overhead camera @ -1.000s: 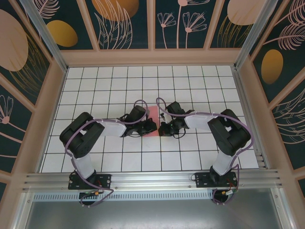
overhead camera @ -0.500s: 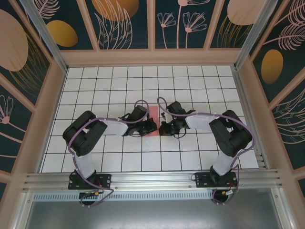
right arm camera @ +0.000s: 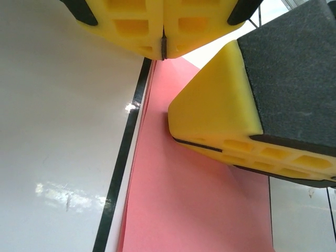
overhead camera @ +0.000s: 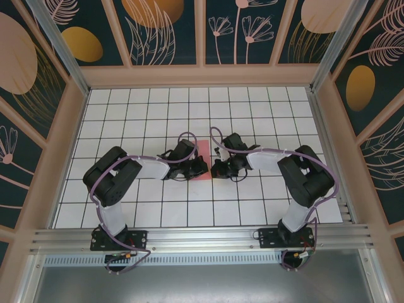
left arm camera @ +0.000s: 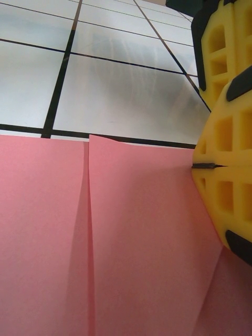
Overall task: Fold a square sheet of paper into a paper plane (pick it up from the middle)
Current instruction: Fold the triangle a second time at the center of the table.
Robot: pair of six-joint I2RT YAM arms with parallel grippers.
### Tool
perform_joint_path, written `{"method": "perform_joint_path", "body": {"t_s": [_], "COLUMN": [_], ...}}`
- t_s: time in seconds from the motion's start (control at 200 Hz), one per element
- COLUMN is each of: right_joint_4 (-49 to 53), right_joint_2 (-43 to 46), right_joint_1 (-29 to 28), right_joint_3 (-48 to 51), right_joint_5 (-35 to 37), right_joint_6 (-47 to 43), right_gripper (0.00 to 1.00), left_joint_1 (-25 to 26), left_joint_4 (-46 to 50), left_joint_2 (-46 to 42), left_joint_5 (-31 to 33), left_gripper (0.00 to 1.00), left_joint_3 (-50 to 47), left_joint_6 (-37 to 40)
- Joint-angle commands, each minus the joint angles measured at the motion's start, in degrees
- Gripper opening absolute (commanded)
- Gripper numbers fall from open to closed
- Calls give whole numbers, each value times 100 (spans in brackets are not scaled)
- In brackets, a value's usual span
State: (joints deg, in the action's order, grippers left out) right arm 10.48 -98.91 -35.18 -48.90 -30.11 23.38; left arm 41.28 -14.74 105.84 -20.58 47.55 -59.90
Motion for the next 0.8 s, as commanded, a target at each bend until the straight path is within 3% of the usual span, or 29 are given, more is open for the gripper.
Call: {"method": "perform_joint_path", "body": {"t_s": [0.0,0.285,0.796], "right_joint_4": [-140,-182,801], "right_joint_2": [-103,-252,-845], "right_joint_1": [37,29,-100], "right_joint_3": [40,56,262], "right_joint_5": [-180,-153,1178], "right_joint_6": [119,144,2], "right_gripper": [3,3,3], "left_joint_1": [12,12,-19], "left_joint_4": [168,74,294], "left_joint_2": [136,145,-27], "left_joint_5": [99,41,582], "left_gripper": [6,6,9], "left_joint_3": [20,-15,-57], "left_joint_6": [-49,-105,375]}}
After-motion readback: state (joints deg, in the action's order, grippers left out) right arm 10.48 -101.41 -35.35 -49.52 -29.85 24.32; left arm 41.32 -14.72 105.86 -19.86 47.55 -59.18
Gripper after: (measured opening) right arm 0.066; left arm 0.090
